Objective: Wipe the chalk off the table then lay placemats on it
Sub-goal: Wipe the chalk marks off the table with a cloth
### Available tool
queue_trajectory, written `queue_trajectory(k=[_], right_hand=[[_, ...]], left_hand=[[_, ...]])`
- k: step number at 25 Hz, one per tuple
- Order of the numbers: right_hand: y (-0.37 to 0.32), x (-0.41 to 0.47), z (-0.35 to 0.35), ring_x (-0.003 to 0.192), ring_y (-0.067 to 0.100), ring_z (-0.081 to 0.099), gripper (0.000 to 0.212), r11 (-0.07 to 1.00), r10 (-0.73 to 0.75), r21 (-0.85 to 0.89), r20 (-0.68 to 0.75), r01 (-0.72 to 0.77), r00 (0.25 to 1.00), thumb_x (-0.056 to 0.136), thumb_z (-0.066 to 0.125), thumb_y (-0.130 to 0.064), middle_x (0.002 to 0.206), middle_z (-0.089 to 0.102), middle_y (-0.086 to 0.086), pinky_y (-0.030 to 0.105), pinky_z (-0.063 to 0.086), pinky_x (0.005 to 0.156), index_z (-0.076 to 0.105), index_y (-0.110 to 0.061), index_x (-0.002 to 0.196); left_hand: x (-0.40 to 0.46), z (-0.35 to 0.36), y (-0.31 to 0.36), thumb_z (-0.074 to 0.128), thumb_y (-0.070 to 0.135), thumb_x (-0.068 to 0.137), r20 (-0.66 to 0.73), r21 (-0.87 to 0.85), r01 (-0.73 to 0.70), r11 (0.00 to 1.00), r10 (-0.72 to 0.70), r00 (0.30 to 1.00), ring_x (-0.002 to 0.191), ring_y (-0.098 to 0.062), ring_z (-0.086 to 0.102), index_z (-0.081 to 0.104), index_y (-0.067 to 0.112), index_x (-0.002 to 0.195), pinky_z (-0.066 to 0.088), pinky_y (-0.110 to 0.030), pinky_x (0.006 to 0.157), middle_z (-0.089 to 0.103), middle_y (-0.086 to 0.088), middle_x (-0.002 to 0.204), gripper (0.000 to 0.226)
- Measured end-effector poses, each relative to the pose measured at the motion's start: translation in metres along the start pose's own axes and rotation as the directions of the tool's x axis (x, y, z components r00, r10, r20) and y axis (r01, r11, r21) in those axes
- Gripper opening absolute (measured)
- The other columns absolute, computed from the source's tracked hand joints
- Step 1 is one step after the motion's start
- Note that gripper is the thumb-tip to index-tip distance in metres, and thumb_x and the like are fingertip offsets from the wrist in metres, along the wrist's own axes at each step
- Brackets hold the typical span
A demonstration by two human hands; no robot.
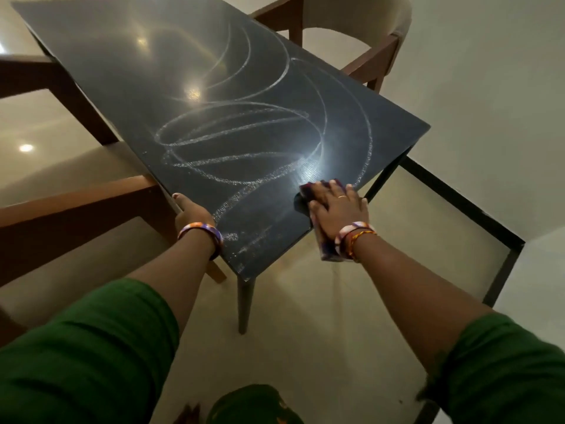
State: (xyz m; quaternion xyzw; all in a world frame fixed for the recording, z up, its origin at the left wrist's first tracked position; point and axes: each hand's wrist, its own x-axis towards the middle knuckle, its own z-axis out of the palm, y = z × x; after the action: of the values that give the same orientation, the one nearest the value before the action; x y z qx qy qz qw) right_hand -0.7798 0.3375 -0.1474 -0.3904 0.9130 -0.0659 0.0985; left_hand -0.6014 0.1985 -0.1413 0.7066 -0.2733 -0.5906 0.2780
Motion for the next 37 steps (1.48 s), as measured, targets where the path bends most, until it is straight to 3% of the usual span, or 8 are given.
queue_trajectory(k=[2,7,13,16,20,26,33,37], right_hand=[[-0.011,-0.005,0.003,0.146,0.029,0.002,0.054,1.000,0.002,-0.028,0.001,-0.002,1.000,0.097,0.029,-0.047,0.159,0.010,-0.004,0.050,0.002,0.117,0.016,-0.037,0.149],[-0.075,-0.077,0.031,0.146,0.023,0.003,0.056,0.852,-0.521,-0.022,0.056,0.523,0.852,0.091,0.022,-0.052,0.158,0.014,-0.008,0.040,-0.001,0.115,0.021,-0.044,0.146],[0.003,0.025,0.002,0.145,0.030,0.007,0.053,1.000,-0.011,0.014,-0.036,0.011,0.999,0.097,0.030,-0.049,0.158,0.016,-0.004,0.049,0.006,0.117,0.021,-0.038,0.148],[-0.037,-0.016,0.019,0.145,0.027,0.005,0.057,0.986,-0.167,0.006,-0.051,0.167,0.985,0.092,0.023,-0.053,0.158,0.015,-0.007,0.046,0.003,0.116,0.023,-0.040,0.147],[-0.073,-0.072,0.029,0.145,0.024,0.008,0.059,0.839,-0.544,-0.011,0.026,0.545,0.838,0.088,0.016,-0.056,0.157,0.020,-0.008,0.040,0.002,0.114,0.026,-0.044,0.144],[-0.025,0.028,0.007,0.145,0.029,0.007,0.051,0.994,-0.096,0.051,-0.040,0.098,0.995,0.096,0.031,-0.049,0.158,0.017,-0.006,0.053,0.003,0.116,0.024,-0.043,0.146],[-0.068,-0.069,0.036,0.142,0.026,0.022,0.058,0.796,-0.605,-0.002,-0.009,0.605,0.796,0.085,0.021,-0.055,0.151,0.034,-0.008,0.047,0.012,0.113,0.038,-0.044,0.139],[-0.012,0.022,0.008,0.144,0.026,0.013,0.054,0.972,-0.233,-0.003,-0.047,0.233,0.971,0.090,0.026,-0.054,0.156,0.022,-0.008,0.050,0.009,0.116,0.029,-0.046,0.143]], left_hand=[[0.005,0.002,-0.002,0.016,0.058,0.096,0.024,0.005,-0.019,1.000,0.019,1.000,0.126,-0.029,0.044,0.037,0.004,0.140,0.030,-0.038,0.106,0.043,-0.011,0.141,0.073],[0.009,-0.001,-0.004,0.016,0.058,0.096,0.076,0.020,-0.051,0.998,0.050,0.996,0.129,-0.028,0.042,0.035,0.004,0.141,0.030,-0.034,0.106,0.041,-0.012,0.143,0.073],[0.018,0.001,-0.008,0.019,0.058,0.096,0.080,-0.019,-0.051,0.998,0.053,0.995,0.121,-0.026,0.047,0.037,0.005,0.139,0.033,-0.033,0.098,0.049,-0.011,0.134,0.071],[0.018,0.001,-0.009,0.020,0.056,0.097,0.080,-0.026,-0.067,0.997,0.069,0.994,0.104,-0.024,0.049,0.039,0.004,0.137,0.035,-0.030,0.089,0.053,-0.011,0.123,0.069],[0.012,0.001,-0.007,0.018,0.055,0.097,0.084,-0.010,-0.048,0.999,0.049,0.995,0.126,-0.027,0.044,0.034,0.003,0.141,0.034,-0.033,0.099,0.045,-0.013,0.139,0.070],[0.017,-0.004,-0.005,0.018,0.055,0.097,0.099,0.053,-0.099,0.994,0.094,0.991,0.120,-0.026,0.044,0.031,0.004,0.143,0.030,-0.033,0.105,0.046,-0.011,0.132,0.069],[0.044,-0.020,-0.001,0.020,0.062,0.093,0.240,0.324,-0.186,0.928,0.110,0.965,0.130,-0.032,0.042,0.034,0.004,0.142,0.030,-0.043,0.112,0.042,-0.013,0.144,0.077],[0.038,-0.031,0.013,0.024,0.058,0.095,0.384,0.316,-0.125,0.940,-0.007,0.923,0.106,-0.033,0.056,0.046,0.013,0.121,0.043,-0.046,0.096,0.058,-0.012,0.117,0.057]])
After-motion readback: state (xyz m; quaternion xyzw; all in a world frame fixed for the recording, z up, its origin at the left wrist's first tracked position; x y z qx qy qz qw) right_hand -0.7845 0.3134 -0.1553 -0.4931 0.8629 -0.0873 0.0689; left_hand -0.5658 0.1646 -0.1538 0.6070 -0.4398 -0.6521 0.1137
